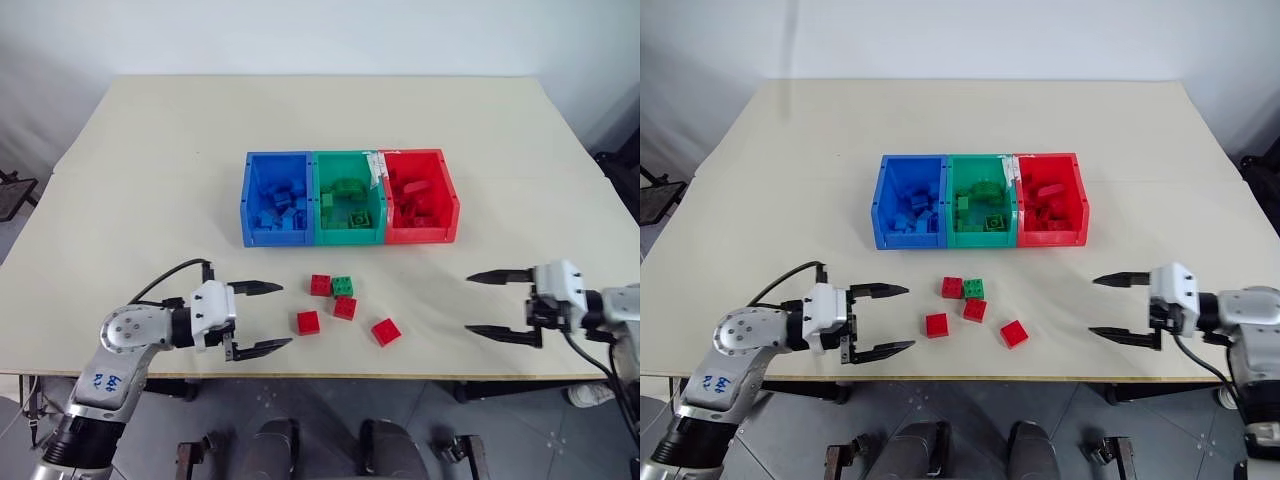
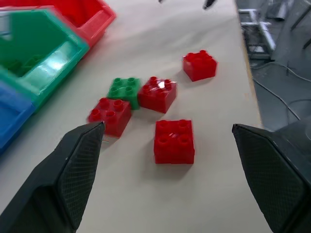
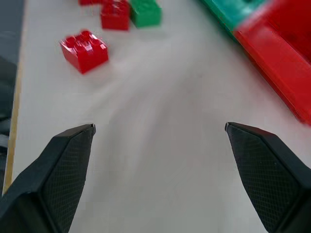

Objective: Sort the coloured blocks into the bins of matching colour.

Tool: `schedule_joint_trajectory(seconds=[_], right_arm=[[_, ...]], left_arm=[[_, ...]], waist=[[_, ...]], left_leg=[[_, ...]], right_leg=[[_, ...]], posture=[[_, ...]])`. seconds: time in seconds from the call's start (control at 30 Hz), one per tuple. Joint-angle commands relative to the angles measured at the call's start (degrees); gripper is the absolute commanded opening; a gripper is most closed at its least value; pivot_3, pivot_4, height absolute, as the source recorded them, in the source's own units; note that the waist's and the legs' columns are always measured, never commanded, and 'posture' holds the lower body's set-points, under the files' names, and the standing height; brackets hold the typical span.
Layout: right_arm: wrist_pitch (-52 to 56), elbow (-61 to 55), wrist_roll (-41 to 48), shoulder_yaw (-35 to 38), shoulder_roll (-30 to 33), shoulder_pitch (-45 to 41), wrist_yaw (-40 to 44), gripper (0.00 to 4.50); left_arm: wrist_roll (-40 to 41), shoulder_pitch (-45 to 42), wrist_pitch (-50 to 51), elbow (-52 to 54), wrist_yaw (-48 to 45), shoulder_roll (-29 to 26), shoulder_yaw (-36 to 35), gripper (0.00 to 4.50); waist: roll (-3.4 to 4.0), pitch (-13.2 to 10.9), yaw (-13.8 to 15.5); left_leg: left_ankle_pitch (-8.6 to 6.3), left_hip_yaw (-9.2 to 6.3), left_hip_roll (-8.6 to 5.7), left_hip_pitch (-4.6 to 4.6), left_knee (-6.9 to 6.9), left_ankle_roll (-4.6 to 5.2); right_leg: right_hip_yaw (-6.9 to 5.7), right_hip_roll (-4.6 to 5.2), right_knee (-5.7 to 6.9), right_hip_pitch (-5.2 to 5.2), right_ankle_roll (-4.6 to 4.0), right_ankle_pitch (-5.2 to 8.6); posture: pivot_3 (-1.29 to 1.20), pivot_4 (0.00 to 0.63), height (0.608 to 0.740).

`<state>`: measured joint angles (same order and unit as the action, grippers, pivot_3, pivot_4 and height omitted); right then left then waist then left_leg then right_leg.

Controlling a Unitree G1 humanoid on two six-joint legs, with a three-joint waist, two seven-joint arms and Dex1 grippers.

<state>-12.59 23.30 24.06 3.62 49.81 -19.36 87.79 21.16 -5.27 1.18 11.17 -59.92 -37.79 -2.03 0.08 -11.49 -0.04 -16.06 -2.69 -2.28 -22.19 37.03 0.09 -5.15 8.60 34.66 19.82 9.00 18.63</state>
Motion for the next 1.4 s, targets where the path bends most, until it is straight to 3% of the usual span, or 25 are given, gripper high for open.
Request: schedule_joint_trajectory(seconds=[0.03,0.13,0.37,0.5,0.7,0.8,1.0,1.13,1.27,1.4], right_arm=[[2.3,-3.2,2.0,-7.6,-0.9,-3.4,4.7,4.50],[1.3,-3.0,1.7,-16.5,-1.4,-6.6,4.7,4.50],[-1.9,1.5,1.5,-27.1,-5.1,-11.6,4.7,4.50],[-3.6,2.9,1.7,-28.6,-6.7,-11.6,4.7,3.56],[-4.0,3.7,2.4,-26.3,-7.2,-11.5,4.7,1.49],[-2.3,2.7,4.0,-21.0,-8.4,-11.2,1.7,1.46],[9.6,-2.3,9.4,-5.8,-10.4,-11.1,-15.9,1.46],[7.2,5.8,3.8,-0.4,-14.7,-18.3,-29.3,1.46],[6.0,12.5,-1.0,0.9,-17.1,-24.3,-35.4,1.46],[5.2,18.1,-5.1,0.0,-18.8,-29.2,-36.9,2.81]], left_arm=[[2.3,3.2,0.5,2.2,0.2,-2.6,-5.5,4.47],[2.3,7.9,-0.2,2.0,-1.2,-4.9,-8.3,4.47],[3.5,14.2,0.9,6.2,-0.2,-4.9,-10.6,4.47],[4.0,16.2,1.4,8.8,1.3,-4.3,-11.0,4.50],[5.1,17.5,2.2,10.2,2.5,-3.7,-11.7,4.50],[6.0,17.3,3.1,11.4,4.6,-2.3,-12.3,4.50],[7.6,12.2,8.9,16.1,15.2,1.9,-12.8,4.50],[7.5,5.9,13.3,15.5,19.2,3.2,-10.9,4.50],[7.0,2.8,14.7,14.5,18.8,2.7,-9.7,4.50],[6.9,0.2,14.7,12.8,17.2,2.0,-9.1,4.50]], waist=[[0.00,0.0,0.0],[0.01,0.0,0.0],[0.00,0.0,0.9],[0.00,0.0,1.1],[0.00,0.0,1.2],[0.00,0.0,1.3],[0.00,0.0,1.6],[-0.01,0.0,1.3],[0.00,0.0,0.7],[-0.01,0.0,-0.1]], left_leg=[[-0.02,-0.03,0.04,0.00,-0.01,-0.02],[-0.08,-0.14,0.06,-0.01,-0.01,0.01],[-0.22,0.06,0.03,-0.13,0.08,0.09],[-0.24,0.17,0.07,-0.15,0.07,0.05],[-0.25,0.23,0.09,-0.14,0.07,0.04],[-0.26,0.26,0.09,-0.15,0.08,0.05],[-0.26,0.26,0.09,-0.17,0.11,0.04],[-0.27,0.31,0.09,-0.15,0.15,0.01],[-0.24,0.52,0.10,-0.16,0.03,0.01],[-0.25,0.53,0.13,-0.26,0.03,0.04]], right_leg=[[0.04,-0.03,0.00,0.03,-0.02,-0.01],[0.23,-0.03,0.00,0.15,-0.02,-0.01],[0.63,-0.02,-0.04,0.50,-0.02,-0.01],[0.73,-0.06,-0.01,0.62,-0.03,-0.01],[0.75,-0.07,0.01,0.65,-0.03,-0.01],[0.76,-0.07,0.01,0.65,-0.04,-0.02],[0.80,-0.06,0.08,0.71,-0.05,-0.03],[0.80,-0.09,0.19,0.71,-0.07,-0.04],[0.93,-0.14,0.45,0.88,-0.08,-0.04],[0.92,-0.15,0.39,0.93,-0.08,-0.04]], posture=[[0.00,0.150,0.740],[0.00,0.150,0.740],[0.00,0.150,0.740],[0.00,0.150,0.740],[0.00,0.150,0.740],[0.00,0.150,0.740],[0.00,0.150,0.740],[0.00,0.150,0.740],[0.00,0.150,0.740],[0.00,0.150,0.740]])
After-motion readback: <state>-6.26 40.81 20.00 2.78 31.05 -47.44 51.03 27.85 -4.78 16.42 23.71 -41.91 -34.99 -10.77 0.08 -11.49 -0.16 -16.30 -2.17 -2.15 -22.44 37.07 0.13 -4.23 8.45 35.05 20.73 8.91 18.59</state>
